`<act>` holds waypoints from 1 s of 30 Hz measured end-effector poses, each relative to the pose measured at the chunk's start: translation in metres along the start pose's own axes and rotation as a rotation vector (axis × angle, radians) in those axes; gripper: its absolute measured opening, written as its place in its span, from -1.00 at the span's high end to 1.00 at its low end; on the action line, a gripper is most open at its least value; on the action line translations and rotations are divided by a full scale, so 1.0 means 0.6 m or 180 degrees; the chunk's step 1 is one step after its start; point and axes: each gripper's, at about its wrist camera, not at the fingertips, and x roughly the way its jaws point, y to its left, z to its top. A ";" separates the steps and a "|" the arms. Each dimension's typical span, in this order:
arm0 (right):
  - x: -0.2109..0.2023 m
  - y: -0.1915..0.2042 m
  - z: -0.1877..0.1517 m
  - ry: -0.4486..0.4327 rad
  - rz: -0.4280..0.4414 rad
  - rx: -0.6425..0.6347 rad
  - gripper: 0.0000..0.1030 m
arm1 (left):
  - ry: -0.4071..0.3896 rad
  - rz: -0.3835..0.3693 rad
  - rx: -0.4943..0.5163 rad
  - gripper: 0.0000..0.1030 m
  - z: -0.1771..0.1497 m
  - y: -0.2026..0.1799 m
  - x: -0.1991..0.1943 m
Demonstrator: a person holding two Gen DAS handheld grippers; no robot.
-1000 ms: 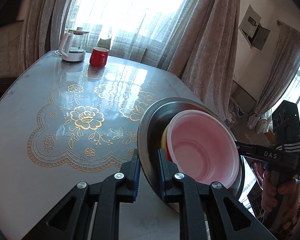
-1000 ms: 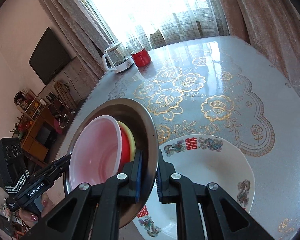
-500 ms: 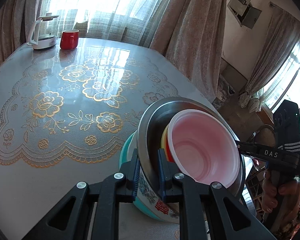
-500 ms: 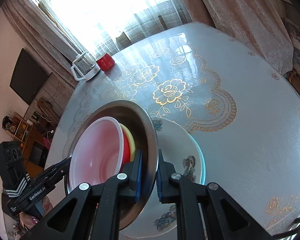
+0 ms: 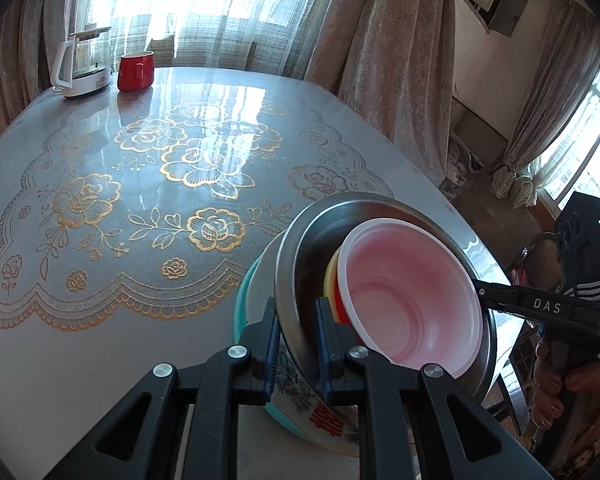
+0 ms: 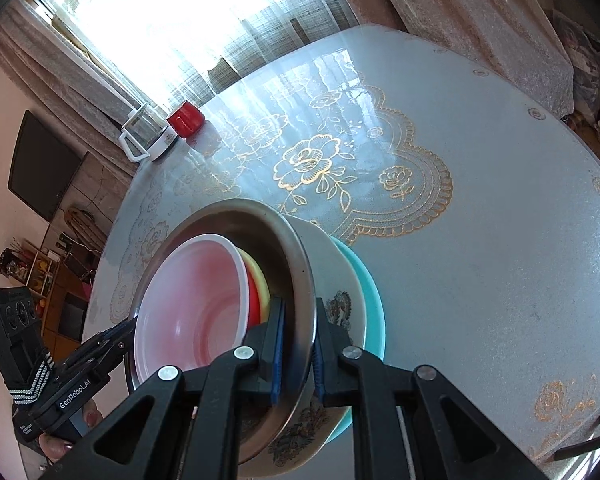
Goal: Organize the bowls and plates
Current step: 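Carry the nested bowls over the plate stack with both grippers, then lower the nested bowls onto the plate stack and open both grippers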
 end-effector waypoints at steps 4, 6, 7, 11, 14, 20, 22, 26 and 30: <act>0.007 0.002 0.000 0.0019 -0.0054 -0.0018 0.74 | 0.0038 0.0002 -0.0041 0.70 -0.002 0.006 0.005; 0.009 0.000 -0.002 0.0031 -0.0038 0.0001 0.74 | 0.0038 0.0019 -0.0058 0.70 -0.002 0.006 0.008; 0.010 0.000 -0.003 0.0035 -0.0039 0.0000 0.74 | 0.0032 0.0017 -0.0069 0.70 -0.003 0.007 0.008; 0.011 0.002 -0.003 0.0022 -0.0077 -0.0042 0.74 | 0.0017 0.0035 -0.0074 0.69 -0.006 0.007 0.008; 0.011 0.001 -0.002 0.0027 -0.0073 -0.0030 0.74 | 0.0004 0.0063 -0.0069 0.69 -0.007 0.005 0.007; 0.007 -0.007 -0.006 0.0036 -0.0023 0.0086 0.73 | -0.0024 0.0131 -0.0016 0.67 -0.011 -0.001 0.004; 0.003 -0.009 -0.010 0.0046 0.0017 0.0115 0.71 | -0.0027 0.0134 -0.0019 0.66 -0.011 0.000 0.003; -0.004 -0.008 -0.016 0.0058 0.0048 0.0125 0.68 | -0.0022 0.0108 -0.0055 0.61 -0.014 0.003 0.001; -0.012 -0.008 -0.024 0.0055 0.0068 0.0117 0.65 | -0.0045 0.0108 -0.0069 0.50 -0.018 0.006 -0.005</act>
